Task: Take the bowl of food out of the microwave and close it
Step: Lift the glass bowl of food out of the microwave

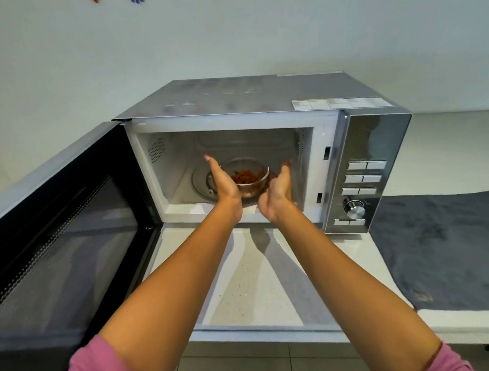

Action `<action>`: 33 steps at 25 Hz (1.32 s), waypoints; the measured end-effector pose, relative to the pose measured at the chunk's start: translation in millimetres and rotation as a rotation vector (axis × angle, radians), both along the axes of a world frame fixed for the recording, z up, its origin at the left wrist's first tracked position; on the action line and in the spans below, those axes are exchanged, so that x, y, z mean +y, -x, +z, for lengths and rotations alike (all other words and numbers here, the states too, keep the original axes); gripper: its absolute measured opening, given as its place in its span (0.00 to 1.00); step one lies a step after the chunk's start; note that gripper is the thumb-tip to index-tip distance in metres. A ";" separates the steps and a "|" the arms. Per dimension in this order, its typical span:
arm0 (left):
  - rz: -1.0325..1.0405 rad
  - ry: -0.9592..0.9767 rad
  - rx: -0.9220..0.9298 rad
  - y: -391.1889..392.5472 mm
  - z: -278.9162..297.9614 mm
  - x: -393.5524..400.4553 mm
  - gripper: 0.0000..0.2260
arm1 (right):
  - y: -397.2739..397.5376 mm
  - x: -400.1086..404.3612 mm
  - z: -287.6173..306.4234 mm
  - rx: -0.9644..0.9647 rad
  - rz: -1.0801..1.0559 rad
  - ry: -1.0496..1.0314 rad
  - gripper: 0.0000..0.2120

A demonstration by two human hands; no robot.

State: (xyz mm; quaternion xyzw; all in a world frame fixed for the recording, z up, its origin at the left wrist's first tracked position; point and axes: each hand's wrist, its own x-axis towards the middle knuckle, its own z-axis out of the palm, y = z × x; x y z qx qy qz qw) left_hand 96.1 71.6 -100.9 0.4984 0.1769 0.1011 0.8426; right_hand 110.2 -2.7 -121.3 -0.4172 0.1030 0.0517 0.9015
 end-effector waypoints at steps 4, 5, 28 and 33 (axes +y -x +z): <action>0.033 0.043 0.031 34.1 -4.0 -9.5 0.35 | 38.4 -6.2 5.0 -0.029 0.042 0.074 0.40; 0.046 0.048 0.020 41.8 -4.2 -11.8 0.36 | 47.0 -7.9 6.3 -0.037 0.043 0.081 0.40; -0.352 0.294 0.009 177.5 -18.4 -197.7 0.18 | 183.3 -183.9 -18.7 0.151 -0.425 0.031 0.42; -0.512 0.245 0.043 156.0 -27.2 -244.9 0.19 | 171.8 -237.4 -24.4 0.200 -0.565 0.018 0.41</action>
